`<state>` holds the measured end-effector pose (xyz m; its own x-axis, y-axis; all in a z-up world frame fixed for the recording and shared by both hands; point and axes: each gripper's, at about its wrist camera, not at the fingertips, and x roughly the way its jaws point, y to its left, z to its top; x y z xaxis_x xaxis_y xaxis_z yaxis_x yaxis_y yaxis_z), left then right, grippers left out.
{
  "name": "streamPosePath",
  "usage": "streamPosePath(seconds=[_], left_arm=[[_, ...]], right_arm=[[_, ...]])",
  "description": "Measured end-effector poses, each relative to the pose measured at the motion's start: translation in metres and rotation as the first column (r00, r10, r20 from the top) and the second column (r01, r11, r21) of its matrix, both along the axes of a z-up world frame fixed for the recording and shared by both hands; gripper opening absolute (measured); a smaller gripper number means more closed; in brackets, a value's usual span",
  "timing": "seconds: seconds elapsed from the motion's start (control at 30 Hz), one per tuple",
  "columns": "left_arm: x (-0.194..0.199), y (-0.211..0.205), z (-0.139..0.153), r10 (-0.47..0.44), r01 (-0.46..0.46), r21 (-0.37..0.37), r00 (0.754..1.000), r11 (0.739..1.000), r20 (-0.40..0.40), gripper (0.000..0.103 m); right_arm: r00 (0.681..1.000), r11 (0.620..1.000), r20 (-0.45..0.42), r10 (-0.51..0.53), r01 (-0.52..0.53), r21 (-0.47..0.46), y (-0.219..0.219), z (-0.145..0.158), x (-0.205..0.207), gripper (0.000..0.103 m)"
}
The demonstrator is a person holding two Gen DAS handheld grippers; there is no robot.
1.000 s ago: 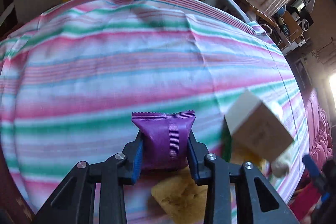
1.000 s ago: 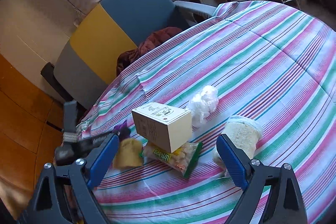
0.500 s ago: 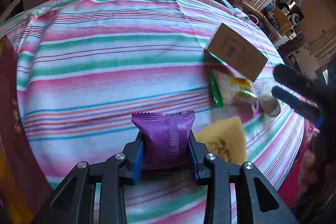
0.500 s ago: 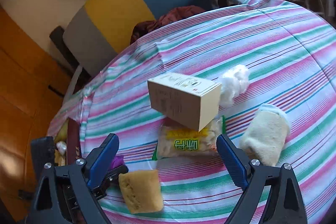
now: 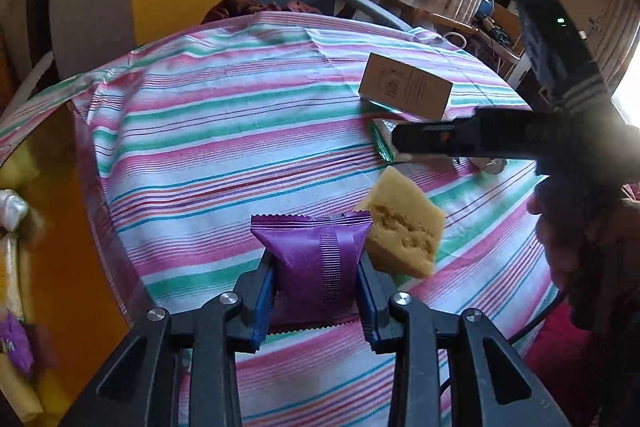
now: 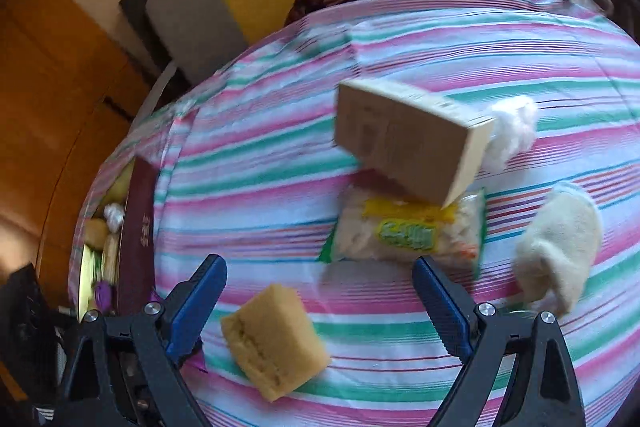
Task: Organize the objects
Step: 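Grasp the yellow sponge with the right gripper while the left holds the purple packet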
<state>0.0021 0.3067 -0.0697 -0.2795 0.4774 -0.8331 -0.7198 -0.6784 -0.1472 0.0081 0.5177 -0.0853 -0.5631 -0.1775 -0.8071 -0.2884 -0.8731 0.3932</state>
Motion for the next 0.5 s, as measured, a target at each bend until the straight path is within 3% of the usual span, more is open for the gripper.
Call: streamPosePath(seconds=[0.2, 0.5], left_arm=[[0.006, -0.019, 0.011, 0.022, -0.021, 0.030, 1.000, 0.999, -0.015, 0.035], [0.009, -0.040, 0.022, 0.074, -0.072, 0.074, 0.997, 0.995, -0.024, 0.035]], right_arm=[[0.987, 0.986, 0.014, 0.163, -0.163, 0.031, -0.033, -0.002, -0.007, 0.095], [0.944, 0.941, 0.065, 0.325, -0.329, 0.076, -0.066, -0.009, -0.010, 0.095]])
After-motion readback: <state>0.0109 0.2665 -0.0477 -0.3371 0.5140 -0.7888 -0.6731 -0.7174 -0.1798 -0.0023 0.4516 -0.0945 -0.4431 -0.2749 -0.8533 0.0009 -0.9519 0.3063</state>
